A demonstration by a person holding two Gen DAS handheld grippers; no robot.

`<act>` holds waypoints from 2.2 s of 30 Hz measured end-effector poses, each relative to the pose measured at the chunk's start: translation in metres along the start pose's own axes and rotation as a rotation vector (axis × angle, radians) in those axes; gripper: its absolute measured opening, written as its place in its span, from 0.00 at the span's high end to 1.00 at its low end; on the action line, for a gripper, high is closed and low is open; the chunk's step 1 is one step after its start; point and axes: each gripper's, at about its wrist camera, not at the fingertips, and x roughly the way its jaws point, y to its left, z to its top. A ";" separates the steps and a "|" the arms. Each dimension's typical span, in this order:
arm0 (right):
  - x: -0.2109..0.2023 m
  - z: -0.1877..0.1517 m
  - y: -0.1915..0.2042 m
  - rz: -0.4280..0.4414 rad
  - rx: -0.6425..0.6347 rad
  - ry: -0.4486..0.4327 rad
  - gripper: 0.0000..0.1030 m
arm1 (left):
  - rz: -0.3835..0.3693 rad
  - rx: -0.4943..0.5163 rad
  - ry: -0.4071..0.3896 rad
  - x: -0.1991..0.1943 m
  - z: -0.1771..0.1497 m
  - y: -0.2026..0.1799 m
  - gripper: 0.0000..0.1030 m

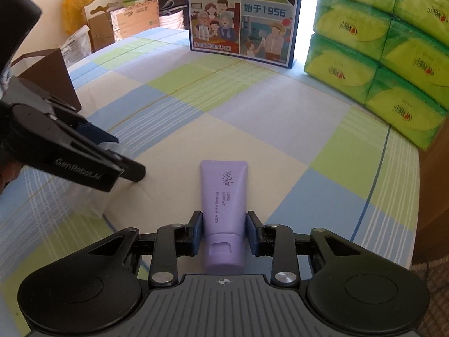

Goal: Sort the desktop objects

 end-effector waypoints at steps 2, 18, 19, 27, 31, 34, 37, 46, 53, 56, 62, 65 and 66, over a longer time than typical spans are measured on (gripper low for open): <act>-0.002 -0.003 0.006 -0.003 0.005 0.007 0.71 | -0.008 0.001 0.009 -0.004 -0.006 0.002 0.53; -0.059 -0.072 0.080 0.032 0.142 0.077 0.71 | -0.070 0.017 0.076 -0.052 -0.087 0.023 0.84; -0.065 -0.079 0.086 0.032 0.153 0.078 0.71 | -0.069 0.022 0.075 -0.056 -0.093 0.023 0.84; -0.112 -0.128 0.133 -0.002 0.206 0.088 0.71 | -0.085 0.071 0.093 -0.087 -0.141 0.029 0.83; -0.128 -0.146 0.150 -0.025 0.178 0.104 0.71 | -0.122 0.057 0.119 -0.103 -0.167 0.040 0.73; -0.140 -0.157 0.152 -0.025 0.200 0.111 0.71 | -0.137 0.064 0.116 -0.116 -0.178 0.050 0.70; -0.148 -0.166 0.155 -0.032 0.206 0.119 0.71 | -0.147 0.113 0.079 -0.132 -0.183 0.058 0.59; -0.173 -0.191 0.166 -0.076 0.270 0.135 0.71 | -0.251 0.558 -0.008 -0.170 -0.205 0.047 0.32; -0.185 -0.202 0.175 -0.112 0.331 0.136 0.71 | -0.314 0.754 0.002 -0.158 -0.218 0.017 0.28; -0.188 -0.205 0.176 -0.126 0.369 0.126 0.71 | -0.308 0.795 0.019 -0.144 -0.222 0.008 0.28; -0.187 -0.204 0.179 -0.151 0.404 0.112 0.71 | -0.268 0.610 0.083 -0.126 -0.214 0.008 0.49; -0.184 -0.201 0.178 -0.150 0.410 0.099 0.68 | -0.280 0.380 0.109 -0.123 -0.209 0.016 0.54; -0.182 -0.200 0.178 -0.151 0.407 0.095 0.67 | -0.275 0.323 0.107 -0.124 -0.210 0.018 0.54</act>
